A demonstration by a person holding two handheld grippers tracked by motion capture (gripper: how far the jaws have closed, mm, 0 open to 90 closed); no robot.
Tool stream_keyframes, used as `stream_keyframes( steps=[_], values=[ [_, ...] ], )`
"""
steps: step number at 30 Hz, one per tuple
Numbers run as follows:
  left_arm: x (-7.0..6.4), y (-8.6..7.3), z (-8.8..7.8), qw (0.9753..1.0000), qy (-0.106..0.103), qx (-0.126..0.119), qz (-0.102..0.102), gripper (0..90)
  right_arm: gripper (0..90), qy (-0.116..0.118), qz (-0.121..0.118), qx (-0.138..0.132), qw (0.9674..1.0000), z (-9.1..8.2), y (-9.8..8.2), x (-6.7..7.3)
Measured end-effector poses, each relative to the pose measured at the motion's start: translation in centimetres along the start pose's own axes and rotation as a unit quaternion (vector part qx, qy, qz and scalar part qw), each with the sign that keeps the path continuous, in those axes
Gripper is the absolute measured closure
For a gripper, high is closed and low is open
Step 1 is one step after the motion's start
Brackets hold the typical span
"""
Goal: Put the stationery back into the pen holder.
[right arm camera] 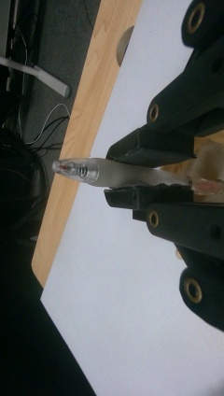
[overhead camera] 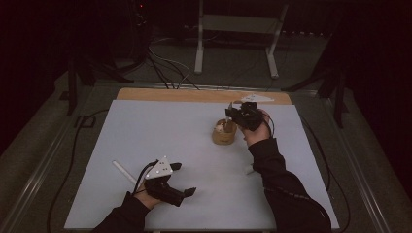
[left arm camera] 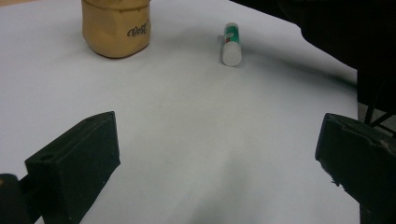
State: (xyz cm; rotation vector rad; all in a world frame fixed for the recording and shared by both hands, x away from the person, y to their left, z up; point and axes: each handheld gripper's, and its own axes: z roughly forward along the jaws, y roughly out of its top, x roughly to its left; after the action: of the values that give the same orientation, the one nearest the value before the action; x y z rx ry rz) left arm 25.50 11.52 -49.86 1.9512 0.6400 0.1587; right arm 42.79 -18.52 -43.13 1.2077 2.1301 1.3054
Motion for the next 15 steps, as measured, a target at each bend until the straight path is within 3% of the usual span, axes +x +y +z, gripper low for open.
stream_keyframes(
  steps=[15],
  values=[
    [0.0,0.0,0.0,1.0000,-0.003,0.001,-0.001,0.3,79.0,0.005,-0.025,0.036,0.9990,2.5,-0.1,1.2]
  ],
)
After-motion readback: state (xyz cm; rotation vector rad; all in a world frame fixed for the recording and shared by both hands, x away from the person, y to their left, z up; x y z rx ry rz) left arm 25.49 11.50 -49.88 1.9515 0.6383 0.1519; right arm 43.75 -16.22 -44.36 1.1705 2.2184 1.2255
